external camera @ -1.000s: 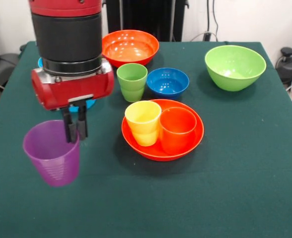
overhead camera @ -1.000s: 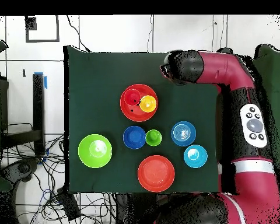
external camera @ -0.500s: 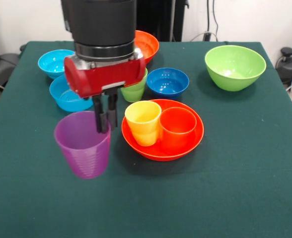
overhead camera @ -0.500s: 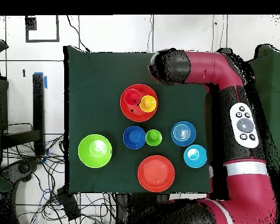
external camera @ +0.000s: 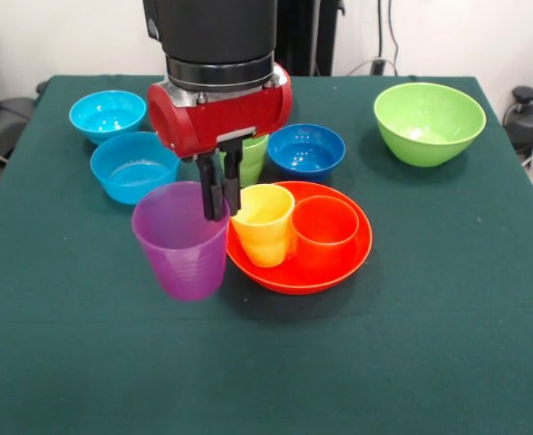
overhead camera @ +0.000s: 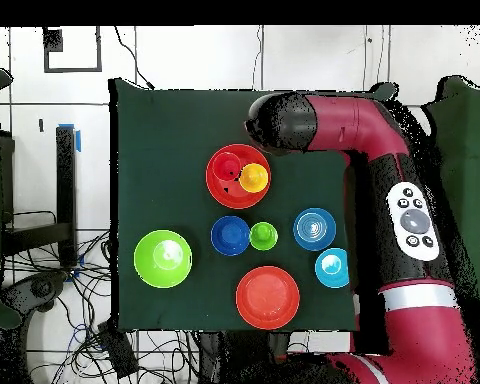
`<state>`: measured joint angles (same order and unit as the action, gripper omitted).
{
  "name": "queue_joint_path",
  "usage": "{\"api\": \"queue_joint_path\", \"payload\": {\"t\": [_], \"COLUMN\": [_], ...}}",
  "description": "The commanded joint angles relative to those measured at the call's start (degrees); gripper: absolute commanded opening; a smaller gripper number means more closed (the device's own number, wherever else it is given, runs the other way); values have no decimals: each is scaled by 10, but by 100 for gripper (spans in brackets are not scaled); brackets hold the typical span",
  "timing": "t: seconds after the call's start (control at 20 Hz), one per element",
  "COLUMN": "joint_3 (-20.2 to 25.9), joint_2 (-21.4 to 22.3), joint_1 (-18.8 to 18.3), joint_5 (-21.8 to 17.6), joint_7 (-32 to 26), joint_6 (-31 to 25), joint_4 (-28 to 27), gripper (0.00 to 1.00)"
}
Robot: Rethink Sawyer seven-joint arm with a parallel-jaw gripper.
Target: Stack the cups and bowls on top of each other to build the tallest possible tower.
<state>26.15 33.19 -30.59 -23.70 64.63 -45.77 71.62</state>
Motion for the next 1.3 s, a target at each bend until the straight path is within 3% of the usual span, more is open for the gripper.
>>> {"api": "queue_joint_path", "payload": {"t": [0.05, 0.55, 1.3], "joint_3": [-22, -39, -74], "joint_2": [5, 17, 41], "joint_1": [21, 30, 57], "joint_5": [7, 21, 48], "joint_7": [102, 120, 166], "joint_6": [26, 26, 81], "joint_4": [69, 94, 146], "gripper": [0, 0, 0]}}
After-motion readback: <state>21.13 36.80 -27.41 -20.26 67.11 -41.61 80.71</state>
